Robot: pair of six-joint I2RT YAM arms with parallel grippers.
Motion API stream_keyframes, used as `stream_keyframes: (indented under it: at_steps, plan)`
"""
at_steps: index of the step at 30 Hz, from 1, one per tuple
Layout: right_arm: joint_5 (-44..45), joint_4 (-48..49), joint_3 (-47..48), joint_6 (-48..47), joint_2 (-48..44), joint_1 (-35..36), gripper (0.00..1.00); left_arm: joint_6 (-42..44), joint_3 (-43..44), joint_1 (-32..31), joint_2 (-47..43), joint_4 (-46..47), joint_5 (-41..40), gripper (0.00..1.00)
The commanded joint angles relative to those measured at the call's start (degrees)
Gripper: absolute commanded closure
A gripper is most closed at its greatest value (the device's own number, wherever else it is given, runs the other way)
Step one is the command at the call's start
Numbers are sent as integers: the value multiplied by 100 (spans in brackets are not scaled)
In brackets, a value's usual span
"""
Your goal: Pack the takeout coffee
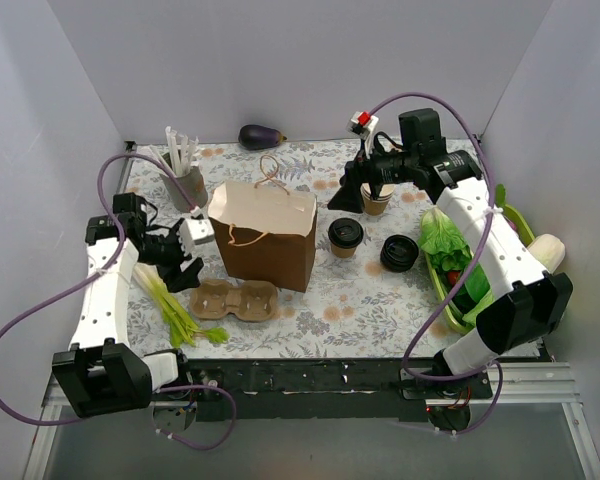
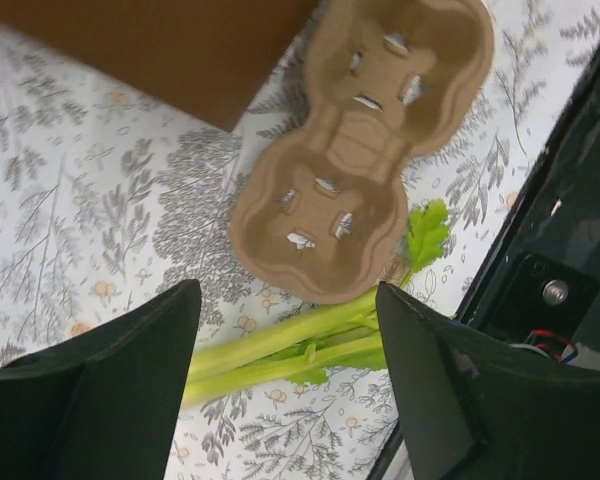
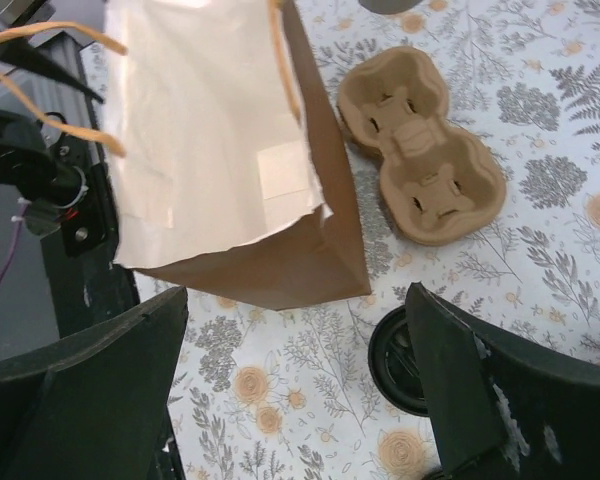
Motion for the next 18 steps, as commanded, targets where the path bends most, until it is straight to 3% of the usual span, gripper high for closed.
stream_keyframes:
  at_steps: [1, 6, 10, 12, 18]
  plan:
    - [440, 295, 242, 269, 140, -24, 3, 1495, -718, -133, -290, -87, 53, 35]
    - [581, 286, 128, 340, 96, -24, 3, 1233, -1265, -501, -298, 659, 423, 45]
    - [712, 251, -30, 305, -10, -24, 3, 970, -1793, -818, -430, 1407, 467, 45]
    - [748, 251, -92, 269, -54, -33, 3, 637, -1995, -1265, -413, 1862, 388, 43]
    - [897, 198, -233, 190, -150, -24, 2, 433, -2294, -1609, -342, 2445, 230, 39]
